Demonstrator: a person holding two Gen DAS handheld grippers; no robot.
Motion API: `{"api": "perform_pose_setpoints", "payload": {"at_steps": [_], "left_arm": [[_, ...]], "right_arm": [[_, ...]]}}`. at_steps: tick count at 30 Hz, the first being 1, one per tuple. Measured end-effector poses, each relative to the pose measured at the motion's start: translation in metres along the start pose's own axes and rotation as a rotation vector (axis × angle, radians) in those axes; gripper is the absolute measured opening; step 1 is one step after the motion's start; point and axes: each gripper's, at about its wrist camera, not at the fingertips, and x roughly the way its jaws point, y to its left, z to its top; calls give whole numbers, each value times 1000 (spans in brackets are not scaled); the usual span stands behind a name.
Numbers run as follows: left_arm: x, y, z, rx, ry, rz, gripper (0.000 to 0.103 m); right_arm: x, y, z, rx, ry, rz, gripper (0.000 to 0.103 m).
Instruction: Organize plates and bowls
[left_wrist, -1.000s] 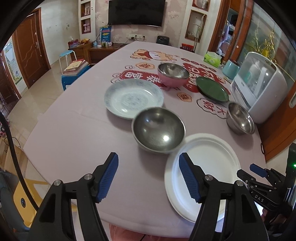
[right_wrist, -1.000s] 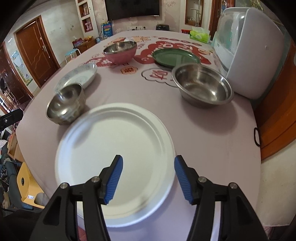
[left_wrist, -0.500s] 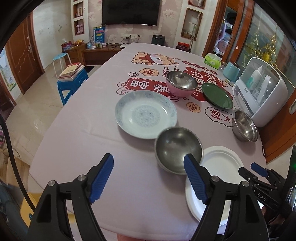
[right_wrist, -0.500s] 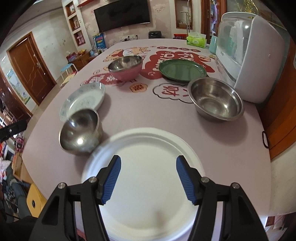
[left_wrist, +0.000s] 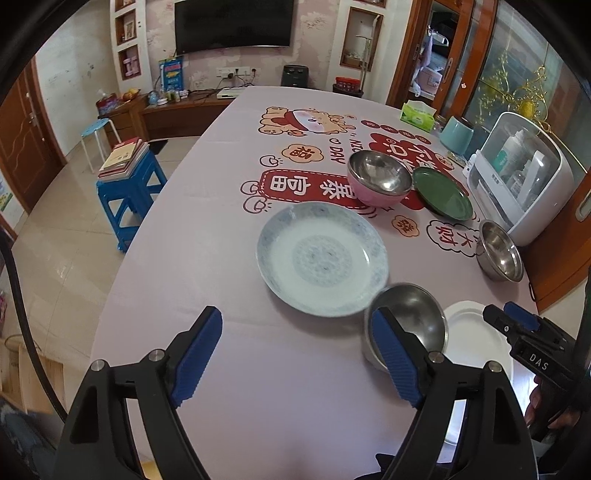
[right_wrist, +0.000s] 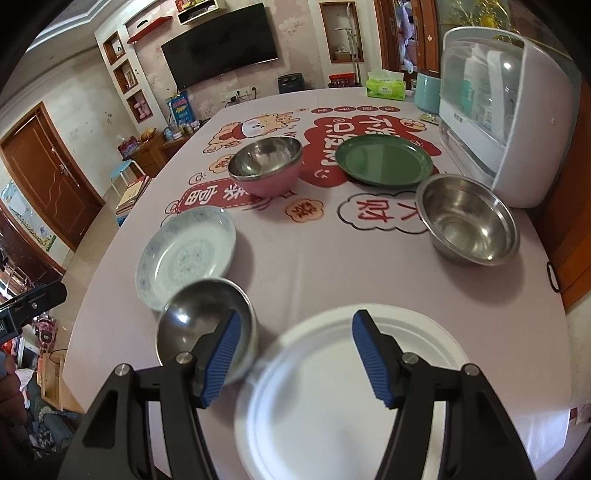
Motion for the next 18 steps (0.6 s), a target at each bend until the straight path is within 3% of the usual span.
{"api": "perform_pose_setpoints", "payload": {"at_steps": [9, 18], "left_arm": [[31, 35, 35, 93, 38, -45, 83], [68, 57, 60, 108, 87, -101, 83]], "right_arm": [[17, 27, 18, 69, -15, -21, 63], [39, 39, 38, 169, 16, 28, 63]]}}
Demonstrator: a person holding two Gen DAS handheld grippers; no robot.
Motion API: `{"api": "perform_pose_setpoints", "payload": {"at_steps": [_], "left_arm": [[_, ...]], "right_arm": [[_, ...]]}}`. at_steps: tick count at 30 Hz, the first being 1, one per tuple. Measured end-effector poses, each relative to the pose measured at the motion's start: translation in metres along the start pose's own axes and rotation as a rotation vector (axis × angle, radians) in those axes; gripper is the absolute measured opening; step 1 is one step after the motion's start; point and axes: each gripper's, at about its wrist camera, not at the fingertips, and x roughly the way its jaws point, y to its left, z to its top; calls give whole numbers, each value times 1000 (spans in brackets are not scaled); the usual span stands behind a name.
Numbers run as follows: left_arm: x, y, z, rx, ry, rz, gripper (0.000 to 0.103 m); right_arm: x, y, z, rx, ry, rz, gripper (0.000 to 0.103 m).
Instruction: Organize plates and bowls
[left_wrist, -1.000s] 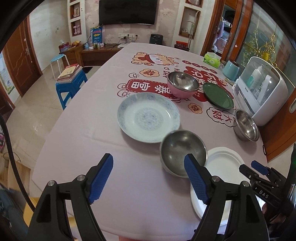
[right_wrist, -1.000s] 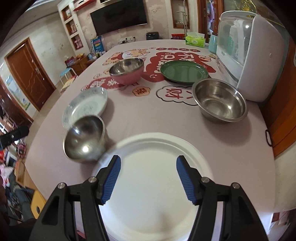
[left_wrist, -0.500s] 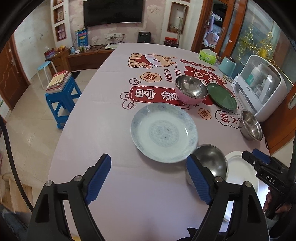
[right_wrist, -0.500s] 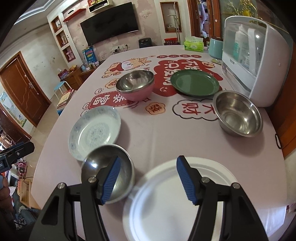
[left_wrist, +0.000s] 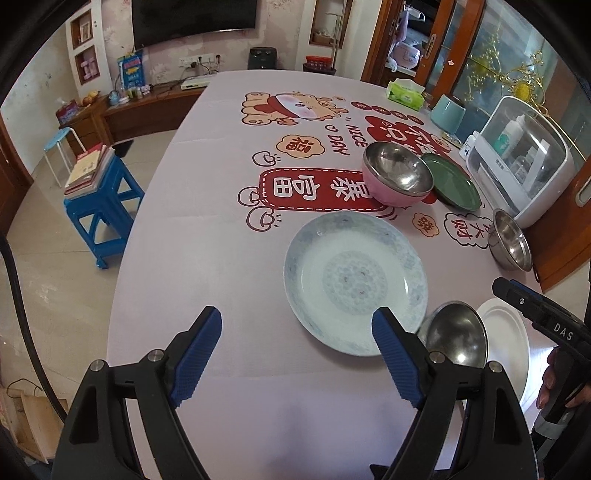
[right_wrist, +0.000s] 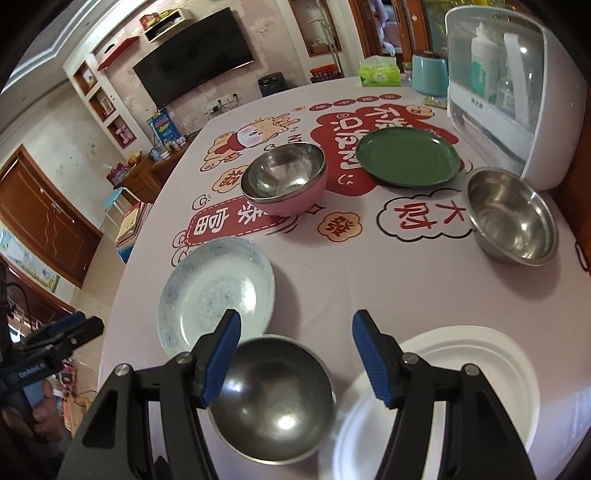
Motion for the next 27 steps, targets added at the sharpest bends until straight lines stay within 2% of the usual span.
{"api": "perform_pose_setpoints", "payload": {"at_steps": [10, 17, 27], "left_arm": [[37, 25, 16, -54, 54, -50, 83], [68, 35, 21, -93, 103, -76, 83], [117, 31, 21, -101, 206, -108, 83]], "right_arm": [[40, 2, 14, 94, 104, 65, 63], [71, 3, 12, 123, 183, 119, 63], [103, 7, 12, 121, 260, 123, 63]]}}
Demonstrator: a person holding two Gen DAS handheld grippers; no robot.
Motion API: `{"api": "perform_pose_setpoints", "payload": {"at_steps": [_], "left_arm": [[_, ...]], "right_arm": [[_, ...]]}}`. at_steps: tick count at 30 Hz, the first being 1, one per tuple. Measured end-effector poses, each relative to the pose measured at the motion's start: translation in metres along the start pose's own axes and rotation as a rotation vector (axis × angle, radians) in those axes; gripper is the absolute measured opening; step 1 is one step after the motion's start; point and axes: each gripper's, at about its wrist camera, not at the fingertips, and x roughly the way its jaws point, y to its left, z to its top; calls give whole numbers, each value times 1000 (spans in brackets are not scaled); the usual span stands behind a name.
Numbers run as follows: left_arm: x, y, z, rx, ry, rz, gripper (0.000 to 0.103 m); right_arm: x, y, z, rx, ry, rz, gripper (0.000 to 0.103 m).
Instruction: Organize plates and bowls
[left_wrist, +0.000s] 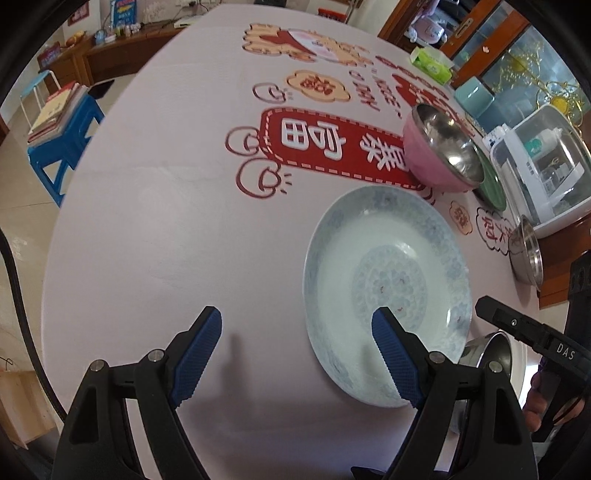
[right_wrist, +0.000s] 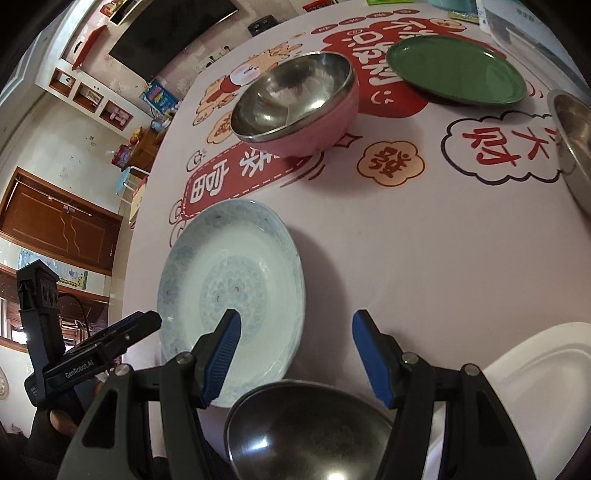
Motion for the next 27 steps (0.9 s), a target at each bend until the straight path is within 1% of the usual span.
{"api": "perform_pose_setpoints", "payload": {"at_steps": [5, 7, 9, 10, 12, 14, 16, 18, 21, 24, 27], "left_arm": [[19, -2, 2, 22, 56, 18, 82], [25, -2, 2, 25, 71, 18, 79], [26, -4, 2, 36, 62, 18, 77], [27, -5, 2, 39, 65, 15, 76], [28, -7, 3, 53, 57, 26, 76], [28, -10, 3, 67, 54, 27, 72], [28, -14, 3, 73, 51, 22, 66], [28, -15, 4, 79, 50, 17, 64], [29, -19, 4, 90, 49, 24, 60], [30, -22, 3, 95, 50, 13, 50], [30, -23, 3, 91, 52, 6, 42]], "right_arm": [[13, 2, 2, -10, 32, -6, 61], [17, 4, 3, -18, 44, -8, 57], [22, 5, 4, -22, 58, -11, 52], [24, 6, 4, -24, 65, -11, 51], [26, 6, 5, -31, 73, -8, 46], [28, 7, 5, -41, 79, -7, 42], [30, 6, 6, -44, 84, -3, 37], [30, 5, 7, -45, 87, -1, 30], [33, 4, 9, -48, 90, 12, 25], [35, 4, 9, -48, 94, 27, 20], [36, 2, 10, -47, 98, 48, 19]]}}
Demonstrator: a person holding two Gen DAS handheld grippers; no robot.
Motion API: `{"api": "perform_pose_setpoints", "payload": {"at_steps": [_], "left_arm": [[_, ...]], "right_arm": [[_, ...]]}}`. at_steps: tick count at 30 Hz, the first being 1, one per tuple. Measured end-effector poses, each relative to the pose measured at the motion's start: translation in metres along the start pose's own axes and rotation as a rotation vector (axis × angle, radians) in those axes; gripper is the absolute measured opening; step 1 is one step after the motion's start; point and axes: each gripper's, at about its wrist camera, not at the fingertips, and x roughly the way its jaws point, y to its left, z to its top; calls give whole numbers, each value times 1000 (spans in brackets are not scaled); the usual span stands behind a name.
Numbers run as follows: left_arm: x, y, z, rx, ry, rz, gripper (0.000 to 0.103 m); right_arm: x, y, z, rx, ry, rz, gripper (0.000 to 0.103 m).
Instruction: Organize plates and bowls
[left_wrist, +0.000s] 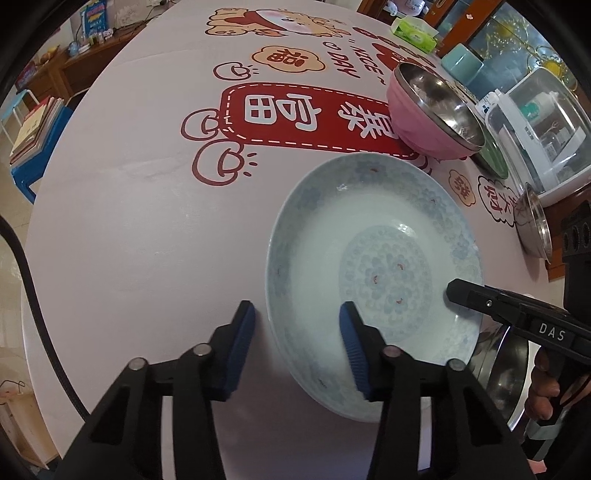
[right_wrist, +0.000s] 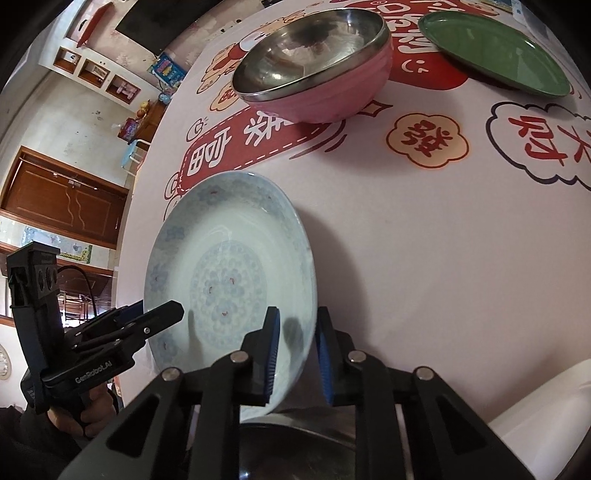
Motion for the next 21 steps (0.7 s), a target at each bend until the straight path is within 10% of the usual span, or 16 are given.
{"api": "perform_pose_setpoints", "payload": {"at_steps": [21], "left_arm": [[2, 1, 0, -3, -9, -44, 30]], "right_arm": [[3, -18, 0, 48, 15, 109, 8]]}}
